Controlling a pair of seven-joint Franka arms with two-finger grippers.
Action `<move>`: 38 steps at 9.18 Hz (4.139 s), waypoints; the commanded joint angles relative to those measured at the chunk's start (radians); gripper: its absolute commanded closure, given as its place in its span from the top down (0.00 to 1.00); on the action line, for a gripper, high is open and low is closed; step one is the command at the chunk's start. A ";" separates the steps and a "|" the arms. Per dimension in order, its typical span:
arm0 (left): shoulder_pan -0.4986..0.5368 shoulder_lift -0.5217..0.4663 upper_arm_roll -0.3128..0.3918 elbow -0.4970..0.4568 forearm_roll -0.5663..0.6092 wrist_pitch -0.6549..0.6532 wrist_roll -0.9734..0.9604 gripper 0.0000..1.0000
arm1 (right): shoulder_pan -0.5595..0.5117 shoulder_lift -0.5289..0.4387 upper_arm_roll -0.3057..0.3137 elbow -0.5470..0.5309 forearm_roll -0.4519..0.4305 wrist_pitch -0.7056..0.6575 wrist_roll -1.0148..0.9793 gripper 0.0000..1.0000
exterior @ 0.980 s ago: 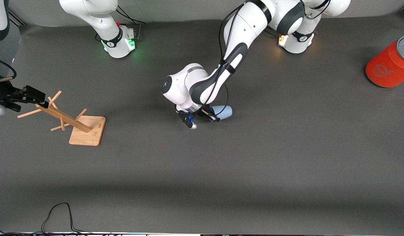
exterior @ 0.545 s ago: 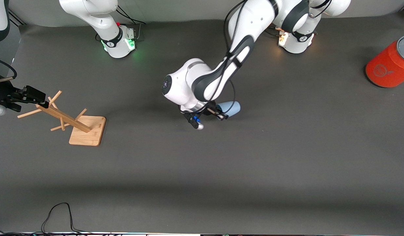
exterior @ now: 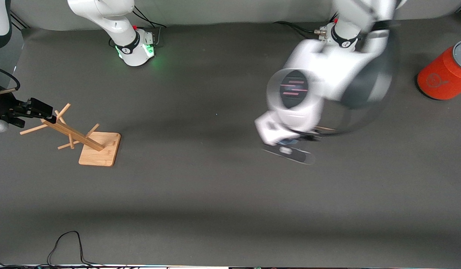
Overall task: Rotate and upright cup with both arms
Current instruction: 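Grasp the lying cup's rim with the left gripper, then rotate the cup upright with the left gripper and set it down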
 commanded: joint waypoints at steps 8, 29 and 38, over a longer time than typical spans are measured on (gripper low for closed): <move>-0.059 -0.350 -0.020 -0.881 -0.091 0.937 -0.284 0.00 | 0.003 0.006 -0.003 0.008 0.001 -0.005 -0.011 1.00; -0.198 -0.157 -0.012 -1.043 0.544 1.320 -1.041 1.00 | 0.002 0.007 -0.003 0.005 0.001 -0.022 -0.011 1.00; -0.011 -0.157 -0.035 -0.534 0.032 0.607 -0.296 1.00 | 0.002 0.010 -0.003 0.005 0.001 -0.022 -0.011 1.00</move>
